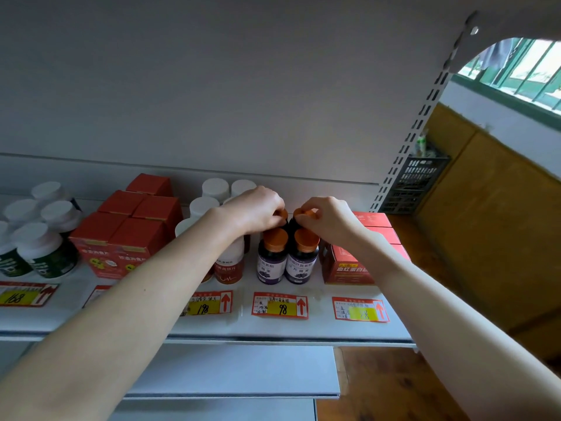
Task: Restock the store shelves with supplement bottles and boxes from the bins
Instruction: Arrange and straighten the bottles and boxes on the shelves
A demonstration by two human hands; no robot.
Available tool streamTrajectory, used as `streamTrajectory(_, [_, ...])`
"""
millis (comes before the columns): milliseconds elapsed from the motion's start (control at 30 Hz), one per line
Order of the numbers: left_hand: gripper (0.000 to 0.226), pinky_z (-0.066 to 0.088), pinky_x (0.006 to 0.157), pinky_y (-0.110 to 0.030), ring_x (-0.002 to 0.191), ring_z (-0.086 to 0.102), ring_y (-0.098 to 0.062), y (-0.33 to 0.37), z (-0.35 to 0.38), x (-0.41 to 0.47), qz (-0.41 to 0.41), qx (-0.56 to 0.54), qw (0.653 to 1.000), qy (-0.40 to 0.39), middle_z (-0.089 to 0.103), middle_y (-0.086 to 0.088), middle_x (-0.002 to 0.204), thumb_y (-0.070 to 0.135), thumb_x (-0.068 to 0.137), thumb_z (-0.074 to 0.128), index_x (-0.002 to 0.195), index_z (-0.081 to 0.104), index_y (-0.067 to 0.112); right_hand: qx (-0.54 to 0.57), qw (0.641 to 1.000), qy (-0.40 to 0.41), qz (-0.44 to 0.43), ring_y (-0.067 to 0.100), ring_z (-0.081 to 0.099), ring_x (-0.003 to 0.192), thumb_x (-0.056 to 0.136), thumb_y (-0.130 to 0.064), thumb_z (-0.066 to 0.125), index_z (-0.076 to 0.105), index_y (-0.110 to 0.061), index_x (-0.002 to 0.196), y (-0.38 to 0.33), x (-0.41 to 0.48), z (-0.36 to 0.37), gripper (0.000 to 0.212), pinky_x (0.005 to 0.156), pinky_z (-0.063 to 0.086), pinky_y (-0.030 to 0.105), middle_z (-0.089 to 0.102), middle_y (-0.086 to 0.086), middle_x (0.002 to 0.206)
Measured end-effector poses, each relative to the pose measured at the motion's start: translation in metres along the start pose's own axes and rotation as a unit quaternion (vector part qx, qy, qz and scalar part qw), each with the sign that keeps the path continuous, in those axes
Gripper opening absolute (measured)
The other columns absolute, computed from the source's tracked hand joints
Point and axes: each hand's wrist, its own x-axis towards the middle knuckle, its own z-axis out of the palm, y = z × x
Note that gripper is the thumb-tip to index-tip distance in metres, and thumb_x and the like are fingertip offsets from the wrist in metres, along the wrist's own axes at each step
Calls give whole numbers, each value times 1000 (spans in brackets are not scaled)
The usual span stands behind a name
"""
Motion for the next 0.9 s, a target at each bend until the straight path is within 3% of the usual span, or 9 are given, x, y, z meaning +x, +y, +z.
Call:
streamTrajectory(100, [31, 45, 83, -41, 96, 57, -30, -4, -1, -4, 10, -15, 998, 68, 62, -15, 101, 27, 95, 47, 105, 64, 3, -11, 999, 37, -13, 21, 55, 86, 89, -28, 56, 67, -13, 102, 2, -7, -2, 23, 69, 37, 22, 61, 4, 90])
streamTrajectory(233, [29, 45, 73, -38, 86, 57, -30, -16, -9, -10, 6, -19, 986, 165, 62, -14, 90, 23, 95, 45, 91, 63, 0, -63, 986, 77, -132, 25, 58, 83, 91, -21, 53, 70, -7, 93, -3, -27, -4, 22, 70, 46, 31, 68, 6, 92])
streamTrajectory(367, [25, 42, 69, -36, 83, 55, -33, -30, -25, -24, -29, -16, 979, 203, 59, -16, 85, 18, 94, 45, 78, 56, 2, -34, 972, 28, -233, 22, 58, 78, 89, -18, 56, 70, -7, 86, -22, -42, 4, 18, 72, 45, 29, 67, 5, 85])
streamTrajectory(500, [25, 43, 68, -37, 81, 56, -33, -51, -35, -56, -72, -4, 971, 228, 58, -16, 82, 18, 92, 47, 80, 57, -2, -4, 965, 14, -261, 17, 52, 70, 89, -18, 58, 66, -5, 85, -48, -41, 13, 16, 66, 40, 26, 61, -1, 78])
streamTrajectory(600, [34, 43, 72, -37, 86, 58, -31, -63, -41, -89, -83, -1, 972, 218, 63, -15, 88, 31, 89, 47, 88, 64, 2, -19, 969, -7, -245, 19, 51, 78, 88, -23, 59, 65, -7, 97, -64, -37, 19, 19, 72, 42, 29, 61, 4, 88])
streamTrajectory(767, [44, 43, 75, -34, 89, 56, -23, -70, -35, -120, -36, 7, 994, 106, 60, -8, 94, 52, 80, 60, 98, 66, 11, -68, 978, -66, -188, 24, 58, 96, 85, -32, 62, 55, -16, 122, -90, -28, 23, 41, 81, 49, 33, 61, 8, 109])
streamTrajectory(900, [35, 41, 71, -31, 92, 55, -23, -72, -24, -119, 16, 105, 991, 76, 56, -5, 98, 42, 83, 62, 102, 64, 12, -110, 978, -93, -153, 23, 57, 99, 83, -35, 65, 53, -15, 124, -104, -27, 33, 47, 76, 45, 28, 62, 8, 112])
